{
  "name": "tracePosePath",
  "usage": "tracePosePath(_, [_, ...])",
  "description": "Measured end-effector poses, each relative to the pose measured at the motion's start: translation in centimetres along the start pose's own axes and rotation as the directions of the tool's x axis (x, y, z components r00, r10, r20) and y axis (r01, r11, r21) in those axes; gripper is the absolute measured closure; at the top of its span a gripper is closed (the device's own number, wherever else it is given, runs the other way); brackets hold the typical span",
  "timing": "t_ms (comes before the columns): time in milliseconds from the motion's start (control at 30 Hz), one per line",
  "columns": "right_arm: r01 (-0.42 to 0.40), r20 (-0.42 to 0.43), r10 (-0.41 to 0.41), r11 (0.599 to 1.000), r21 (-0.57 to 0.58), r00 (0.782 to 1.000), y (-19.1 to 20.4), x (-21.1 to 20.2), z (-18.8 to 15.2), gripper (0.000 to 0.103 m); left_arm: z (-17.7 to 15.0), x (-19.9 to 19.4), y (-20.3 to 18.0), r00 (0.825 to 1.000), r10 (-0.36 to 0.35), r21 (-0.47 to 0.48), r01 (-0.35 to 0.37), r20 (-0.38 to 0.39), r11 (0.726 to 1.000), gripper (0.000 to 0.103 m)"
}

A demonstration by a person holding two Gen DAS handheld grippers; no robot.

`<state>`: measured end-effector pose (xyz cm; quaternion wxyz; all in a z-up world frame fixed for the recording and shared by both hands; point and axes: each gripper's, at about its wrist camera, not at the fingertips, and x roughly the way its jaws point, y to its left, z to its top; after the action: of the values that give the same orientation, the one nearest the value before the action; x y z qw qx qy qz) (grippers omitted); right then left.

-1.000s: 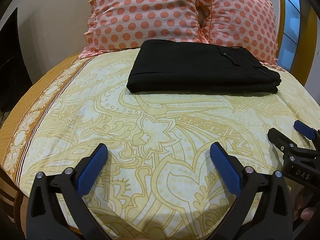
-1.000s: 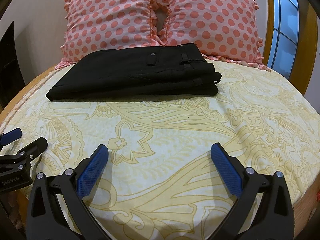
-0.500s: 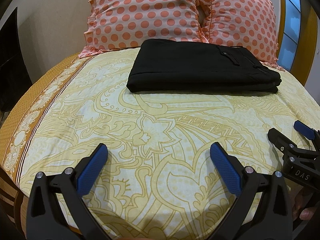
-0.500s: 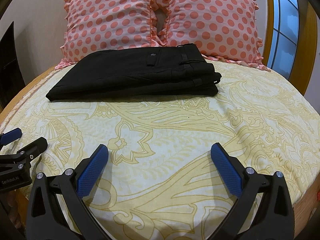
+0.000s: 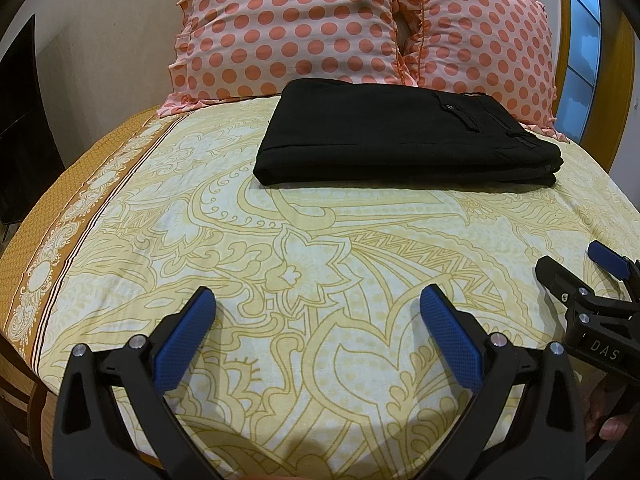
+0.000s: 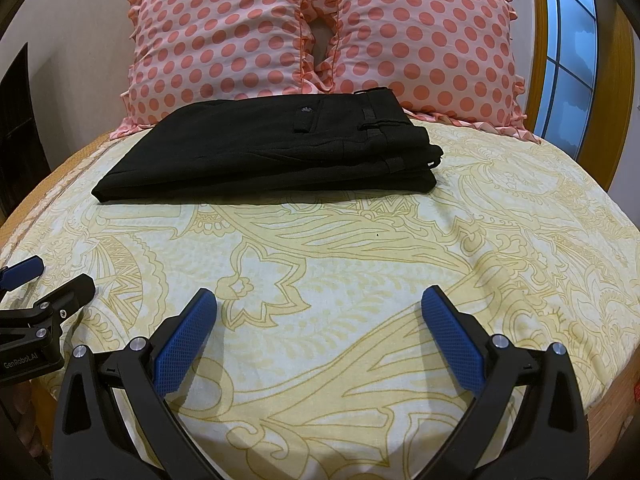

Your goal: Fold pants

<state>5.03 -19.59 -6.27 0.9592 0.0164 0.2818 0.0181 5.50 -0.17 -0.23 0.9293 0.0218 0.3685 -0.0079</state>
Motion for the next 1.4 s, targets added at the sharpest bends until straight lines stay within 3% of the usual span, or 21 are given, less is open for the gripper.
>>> tracePosePath(1400, [0.004,0.003,-0.004,1.000,0.003,1.000,0.15,0.02,-0.10,0.001,0.33,-0.06,0.08,1.000,-0.002,0.002,0.002,-0.012,1.000,0.002])
